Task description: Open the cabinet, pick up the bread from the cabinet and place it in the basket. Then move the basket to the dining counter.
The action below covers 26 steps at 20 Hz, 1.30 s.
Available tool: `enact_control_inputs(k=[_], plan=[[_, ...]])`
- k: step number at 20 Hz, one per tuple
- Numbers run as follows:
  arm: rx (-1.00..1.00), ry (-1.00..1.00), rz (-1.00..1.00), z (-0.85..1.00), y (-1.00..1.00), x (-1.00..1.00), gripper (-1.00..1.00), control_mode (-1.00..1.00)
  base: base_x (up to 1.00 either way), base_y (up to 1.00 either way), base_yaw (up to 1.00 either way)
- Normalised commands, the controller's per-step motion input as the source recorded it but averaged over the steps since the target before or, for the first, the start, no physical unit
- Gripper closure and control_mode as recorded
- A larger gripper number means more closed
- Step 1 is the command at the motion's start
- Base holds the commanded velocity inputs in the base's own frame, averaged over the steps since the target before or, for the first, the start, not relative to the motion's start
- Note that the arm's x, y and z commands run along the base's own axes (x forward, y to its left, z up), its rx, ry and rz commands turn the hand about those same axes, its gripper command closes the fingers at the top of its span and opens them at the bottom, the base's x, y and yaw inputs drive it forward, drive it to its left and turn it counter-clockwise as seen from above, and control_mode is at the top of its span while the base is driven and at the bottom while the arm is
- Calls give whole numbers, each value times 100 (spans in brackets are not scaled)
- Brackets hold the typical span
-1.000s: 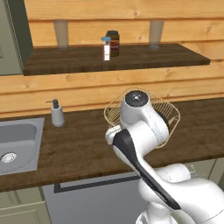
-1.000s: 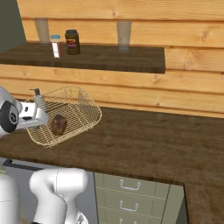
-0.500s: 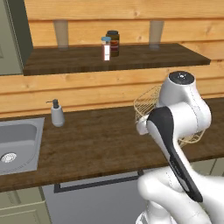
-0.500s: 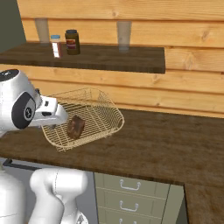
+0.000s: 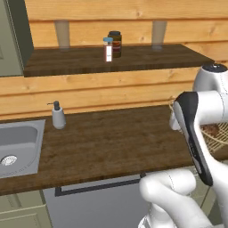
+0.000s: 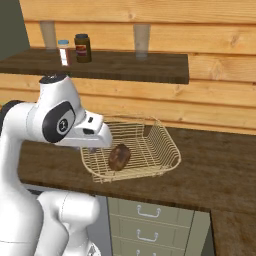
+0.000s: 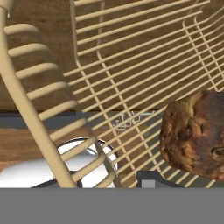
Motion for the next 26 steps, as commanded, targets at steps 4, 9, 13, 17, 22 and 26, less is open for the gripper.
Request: enact_control_inputs(k=[4, 9, 13, 17, 22, 26], plan=[[-3, 4, -33, 0, -76, 0, 100, -100, 0, 0, 0], [-6, 0, -31, -9, -82, 13, 100, -100, 0, 0, 0], [-3, 1, -19, -28, -88, 59, 100, -100, 0, 0, 0], [-1, 2, -3, -41, -96, 58, 100, -100, 0, 0, 0], [0, 1, 0, -50, -100, 52, 100, -100, 0, 0, 0], [0, 0, 0, -36, -100, 35, 100, -100, 0, 0, 0]])
